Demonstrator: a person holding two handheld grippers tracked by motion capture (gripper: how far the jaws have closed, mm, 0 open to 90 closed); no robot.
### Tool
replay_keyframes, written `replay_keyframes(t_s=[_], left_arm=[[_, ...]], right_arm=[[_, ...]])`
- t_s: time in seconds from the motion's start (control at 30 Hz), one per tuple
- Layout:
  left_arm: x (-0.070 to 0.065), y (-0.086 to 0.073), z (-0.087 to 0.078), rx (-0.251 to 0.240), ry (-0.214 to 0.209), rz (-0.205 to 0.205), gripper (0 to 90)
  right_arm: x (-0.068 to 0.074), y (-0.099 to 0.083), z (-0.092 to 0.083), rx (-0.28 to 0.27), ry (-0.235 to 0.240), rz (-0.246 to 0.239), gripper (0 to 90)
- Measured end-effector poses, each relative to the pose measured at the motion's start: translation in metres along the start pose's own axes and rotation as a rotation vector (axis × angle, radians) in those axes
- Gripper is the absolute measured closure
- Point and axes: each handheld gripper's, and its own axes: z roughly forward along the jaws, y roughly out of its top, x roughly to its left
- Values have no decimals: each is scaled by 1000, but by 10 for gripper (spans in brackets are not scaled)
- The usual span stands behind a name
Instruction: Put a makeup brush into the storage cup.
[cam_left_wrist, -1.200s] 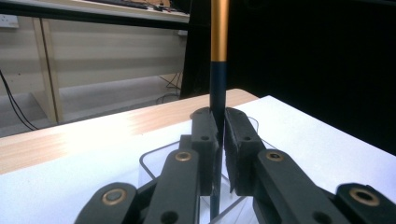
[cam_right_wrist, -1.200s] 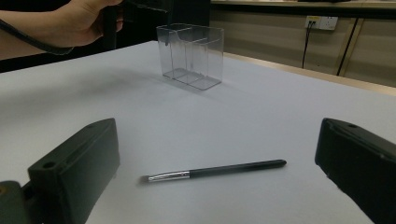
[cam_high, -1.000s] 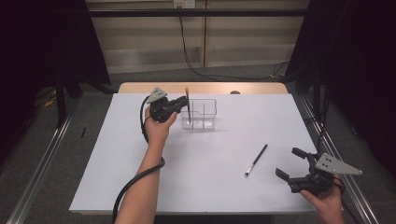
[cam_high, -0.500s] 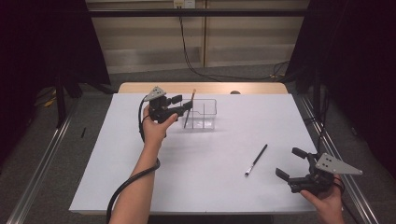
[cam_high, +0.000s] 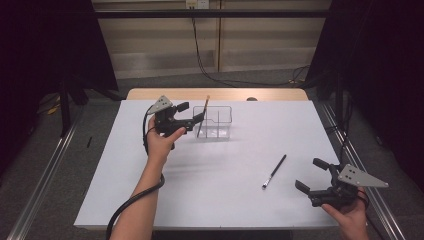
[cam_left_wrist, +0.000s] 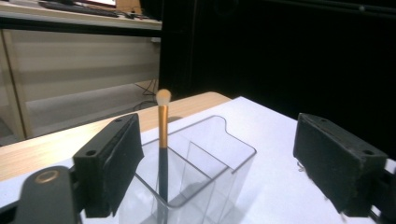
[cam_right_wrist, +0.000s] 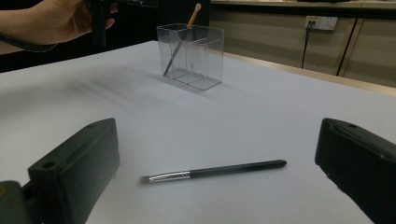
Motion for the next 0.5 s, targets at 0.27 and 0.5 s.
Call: replay_keyframes(t_s=[0.27,0.5], left_arm=[[4,-8,-9,24,-24,-8,76],[3,-12,-16,21,-33,-6,32]], right_arm=[[1,0,1,4,1,-2,0],[1,0,2,4,1,-7,0]])
